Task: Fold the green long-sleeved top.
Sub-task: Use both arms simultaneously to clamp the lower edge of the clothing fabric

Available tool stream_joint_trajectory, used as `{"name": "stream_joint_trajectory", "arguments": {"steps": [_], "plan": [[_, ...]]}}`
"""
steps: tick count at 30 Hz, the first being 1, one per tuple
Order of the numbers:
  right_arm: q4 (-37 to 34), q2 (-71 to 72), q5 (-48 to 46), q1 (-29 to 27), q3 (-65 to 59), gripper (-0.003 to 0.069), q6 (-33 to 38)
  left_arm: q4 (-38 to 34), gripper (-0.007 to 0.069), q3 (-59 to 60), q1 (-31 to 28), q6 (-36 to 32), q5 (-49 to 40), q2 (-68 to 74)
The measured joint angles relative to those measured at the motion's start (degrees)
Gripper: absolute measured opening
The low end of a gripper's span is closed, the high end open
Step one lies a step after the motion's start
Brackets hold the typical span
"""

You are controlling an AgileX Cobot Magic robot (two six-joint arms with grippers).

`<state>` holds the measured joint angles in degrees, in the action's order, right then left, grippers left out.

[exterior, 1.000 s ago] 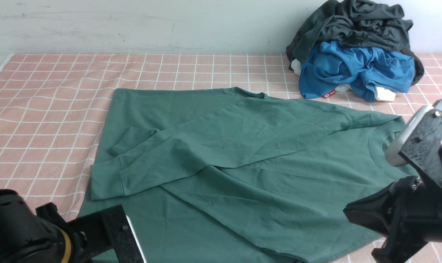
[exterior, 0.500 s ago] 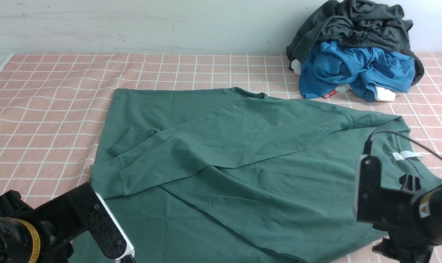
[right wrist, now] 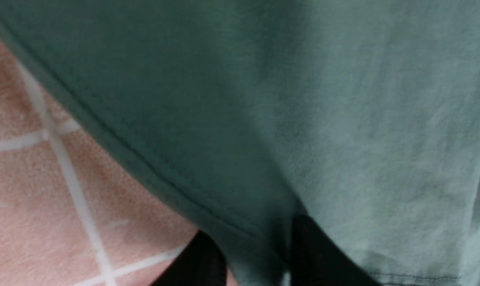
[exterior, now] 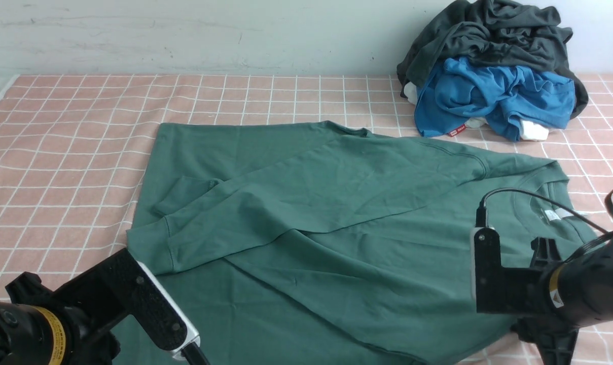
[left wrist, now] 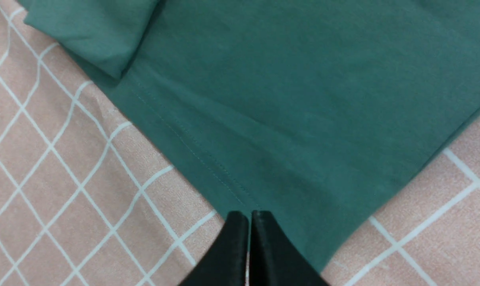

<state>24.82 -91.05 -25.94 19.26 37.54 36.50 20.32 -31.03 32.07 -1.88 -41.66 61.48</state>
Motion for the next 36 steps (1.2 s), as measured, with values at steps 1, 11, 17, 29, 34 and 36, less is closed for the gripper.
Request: {"name": "stream_joint_trajectory", "arguments": {"steps": [1, 11, 17, 29, 34, 36], "plan": [[0.05, 0.09, 1.18, 0.00, -0.05, 0.0143, -1.53, -0.44, -0.0003, 0.00, 0.00, 0.00, 0.00, 0.00], [-0.93, 12.47, 1.73, 0.00, -0.05, 0.0005, -14.58, -6.48, 0.0223, 0.38, 0.00, -9.75, -3.82, 0.24], [-1.66, 13.37, 3.50, 0.00, -0.11, 0.0005, -18.00, -6.69, 0.0365, 2.44, 0.00, -20.97, -3.43, 3.91], [-5.31, 14.23, 5.04, 0.00, -0.11, 0.0005, -18.38, -5.10, 0.0274, 1.90, 0.21, -25.45, 4.45, 20.90], [-3.81, 16.50, 5.11, 0.00, -0.11, 0.0005, -18.33, -5.30, 0.0101, 1.66, 0.40, -23.30, 4.35, 20.32], [-2.77, 17.51, 5.11, 0.00, -0.11, 0.0005, -18.33, -4.86, 0.0035, 0.96, 0.40, -20.72, 3.46, 19.38]]}}
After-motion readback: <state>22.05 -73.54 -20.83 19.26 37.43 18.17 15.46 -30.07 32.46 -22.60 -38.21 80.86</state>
